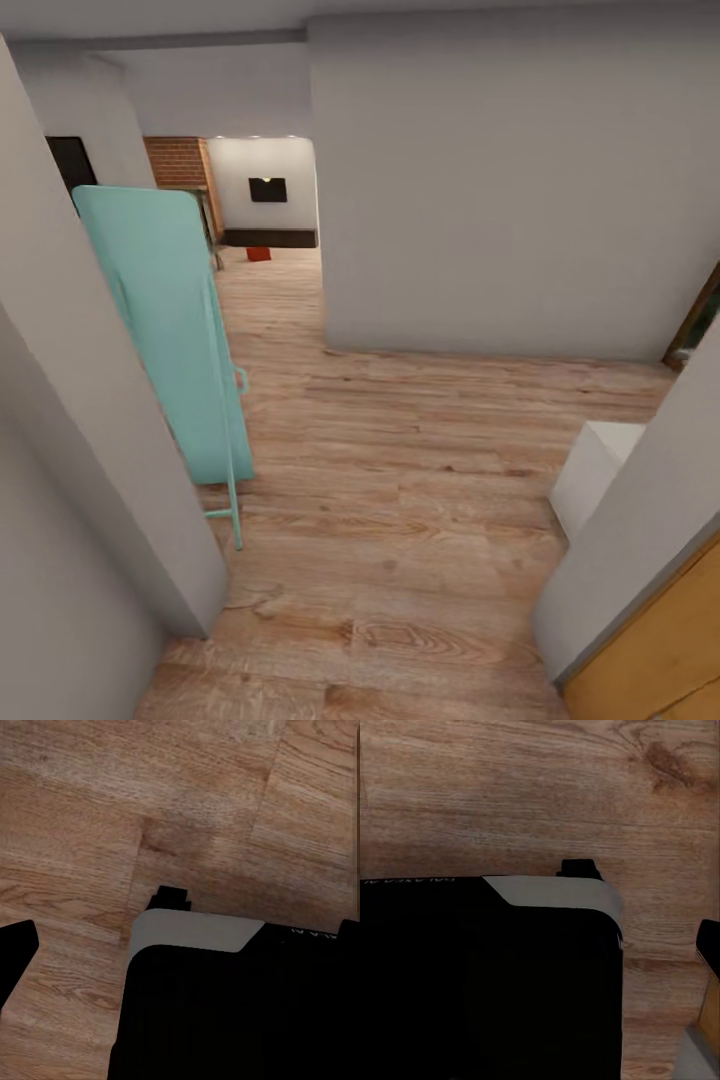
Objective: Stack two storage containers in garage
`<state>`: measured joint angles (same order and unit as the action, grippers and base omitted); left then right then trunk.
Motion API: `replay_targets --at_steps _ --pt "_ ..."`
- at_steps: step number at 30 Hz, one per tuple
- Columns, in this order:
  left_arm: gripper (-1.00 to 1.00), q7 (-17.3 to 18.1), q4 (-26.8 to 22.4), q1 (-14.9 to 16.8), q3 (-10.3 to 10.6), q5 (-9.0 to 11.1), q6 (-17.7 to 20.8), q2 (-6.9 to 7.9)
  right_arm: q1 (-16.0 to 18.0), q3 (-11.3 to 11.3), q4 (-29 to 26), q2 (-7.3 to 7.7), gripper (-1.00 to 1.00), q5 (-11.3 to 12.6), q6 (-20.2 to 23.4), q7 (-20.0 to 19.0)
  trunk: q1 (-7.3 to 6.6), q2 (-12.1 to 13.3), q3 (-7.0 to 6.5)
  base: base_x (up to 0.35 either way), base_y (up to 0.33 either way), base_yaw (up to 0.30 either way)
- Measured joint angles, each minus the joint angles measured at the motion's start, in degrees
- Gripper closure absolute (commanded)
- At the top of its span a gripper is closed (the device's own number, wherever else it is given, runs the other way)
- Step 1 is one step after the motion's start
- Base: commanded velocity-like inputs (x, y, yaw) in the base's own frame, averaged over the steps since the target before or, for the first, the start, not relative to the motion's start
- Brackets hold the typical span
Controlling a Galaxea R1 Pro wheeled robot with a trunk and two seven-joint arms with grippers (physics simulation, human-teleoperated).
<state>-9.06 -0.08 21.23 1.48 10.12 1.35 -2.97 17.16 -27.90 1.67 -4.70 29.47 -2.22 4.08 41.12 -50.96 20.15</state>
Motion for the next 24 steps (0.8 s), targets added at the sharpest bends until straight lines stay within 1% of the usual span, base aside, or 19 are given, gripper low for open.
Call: replay_targets --at_steps 24 --pt "-1.0 0.1 0.0 0.0 0.0 -0.1 0.3 0.0 0.0 0.0 0.0 -0.01 -1.0 0.1 0.0 0.0 0.0 0.0 0.0 0.323 0.0 0.0"
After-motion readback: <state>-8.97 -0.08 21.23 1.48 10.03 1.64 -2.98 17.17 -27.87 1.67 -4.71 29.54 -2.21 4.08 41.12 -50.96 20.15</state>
